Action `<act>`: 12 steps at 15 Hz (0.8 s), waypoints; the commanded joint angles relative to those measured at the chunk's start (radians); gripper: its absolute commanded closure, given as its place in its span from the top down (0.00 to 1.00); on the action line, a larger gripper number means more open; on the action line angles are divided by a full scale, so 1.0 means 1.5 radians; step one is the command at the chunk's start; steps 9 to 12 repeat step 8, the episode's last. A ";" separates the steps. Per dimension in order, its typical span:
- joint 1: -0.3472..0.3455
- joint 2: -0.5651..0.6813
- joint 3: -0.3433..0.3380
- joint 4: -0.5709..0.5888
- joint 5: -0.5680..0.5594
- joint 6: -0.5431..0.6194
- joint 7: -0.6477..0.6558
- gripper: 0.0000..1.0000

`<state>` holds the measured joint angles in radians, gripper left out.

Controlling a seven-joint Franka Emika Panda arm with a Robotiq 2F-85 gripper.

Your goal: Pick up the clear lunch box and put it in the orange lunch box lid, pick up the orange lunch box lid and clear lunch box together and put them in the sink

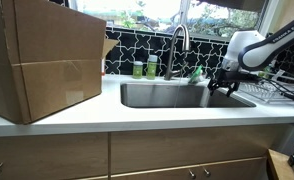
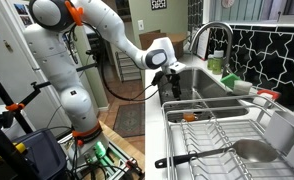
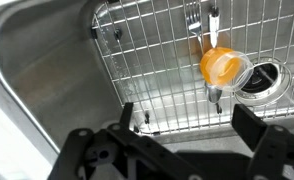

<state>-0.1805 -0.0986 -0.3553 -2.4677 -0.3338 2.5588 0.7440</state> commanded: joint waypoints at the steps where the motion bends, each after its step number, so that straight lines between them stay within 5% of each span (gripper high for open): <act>1: -0.049 -0.105 0.061 -0.051 -0.037 -0.062 0.042 1.00; 12: -0.083 -0.126 0.108 -0.050 -0.004 -0.062 0.021 1.00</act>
